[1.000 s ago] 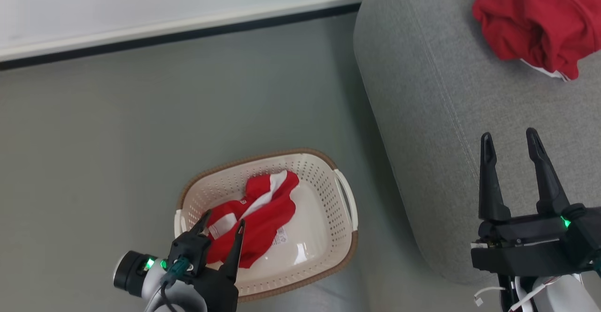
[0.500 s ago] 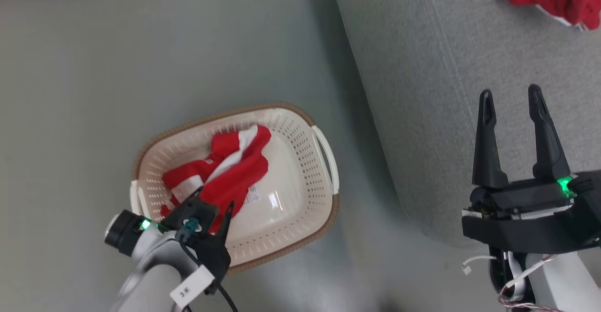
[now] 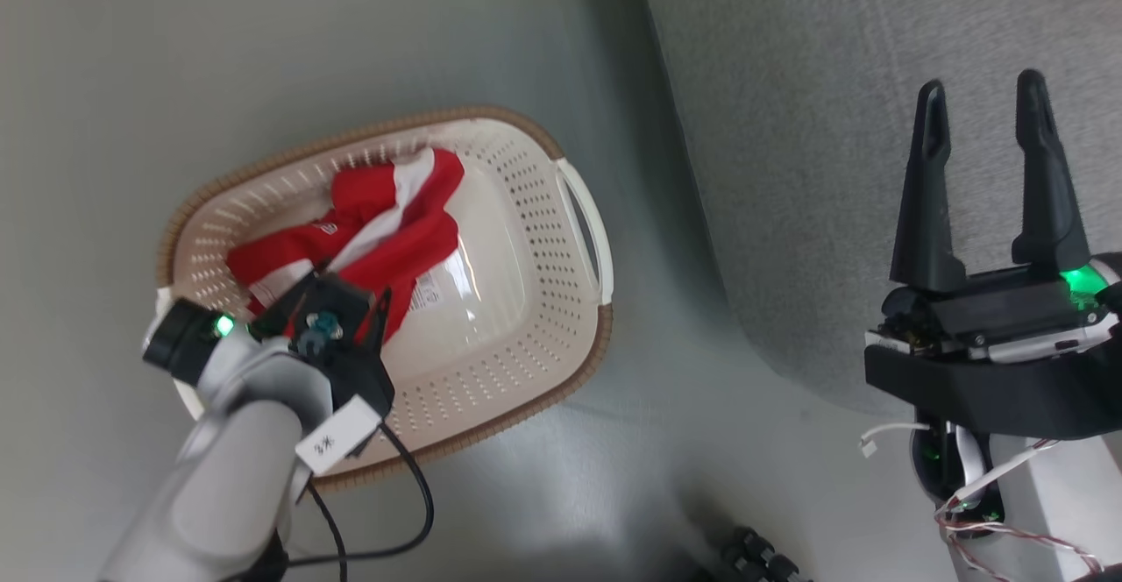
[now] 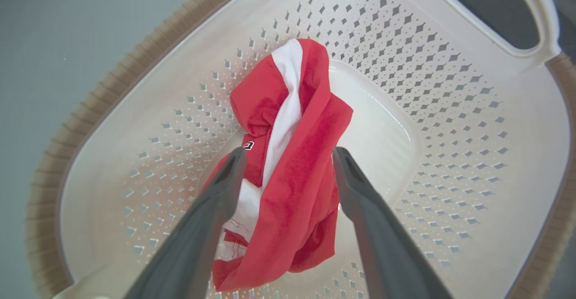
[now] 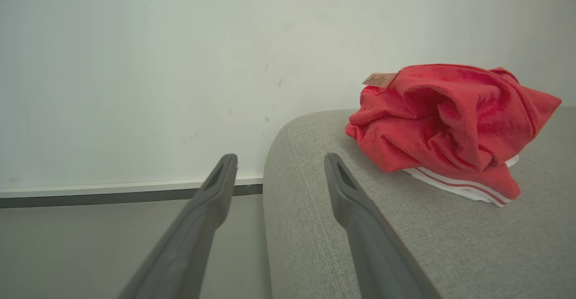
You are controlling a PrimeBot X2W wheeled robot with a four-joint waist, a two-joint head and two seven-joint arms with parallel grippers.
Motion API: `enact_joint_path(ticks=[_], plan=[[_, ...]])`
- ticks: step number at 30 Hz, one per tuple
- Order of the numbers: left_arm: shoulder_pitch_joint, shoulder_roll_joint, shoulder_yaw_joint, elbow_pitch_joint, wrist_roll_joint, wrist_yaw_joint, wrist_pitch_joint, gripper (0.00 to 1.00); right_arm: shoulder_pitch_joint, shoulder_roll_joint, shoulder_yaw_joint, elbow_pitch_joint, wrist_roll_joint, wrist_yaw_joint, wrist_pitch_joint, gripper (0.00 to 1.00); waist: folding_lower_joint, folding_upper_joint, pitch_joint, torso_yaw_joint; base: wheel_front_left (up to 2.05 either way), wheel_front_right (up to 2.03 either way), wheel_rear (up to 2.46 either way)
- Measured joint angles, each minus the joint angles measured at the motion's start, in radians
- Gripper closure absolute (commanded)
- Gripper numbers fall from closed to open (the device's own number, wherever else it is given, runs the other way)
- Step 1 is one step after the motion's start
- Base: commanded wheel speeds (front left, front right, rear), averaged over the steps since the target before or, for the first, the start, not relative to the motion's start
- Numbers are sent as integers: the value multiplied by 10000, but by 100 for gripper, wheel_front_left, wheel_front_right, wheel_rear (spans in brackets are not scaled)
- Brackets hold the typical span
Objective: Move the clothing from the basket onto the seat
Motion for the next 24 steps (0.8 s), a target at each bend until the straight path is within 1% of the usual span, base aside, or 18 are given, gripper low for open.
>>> enact_joint_path(ticks=[15, 22, 24], plan=[[-1679, 205, 40, 552, 364, -6, 19, 0, -1203, 165, -46, -314, -169, 13, 0, 0, 0, -1, 1961, -147, 0, 0, 0], [-2065, 198, -6, 930, 470, 19, -128, 0, -1414, 219, -21, -196, -257, 46, -2, 0, 0, -1, 2521, -161, 0, 0, 0], [-2195, 196, -10, 1060, 541, 102, -192, 0, -1436, 236, -10, -155, -259, 59, -2, 0, 0, -1, 2606, -167, 0, 0, 0]])
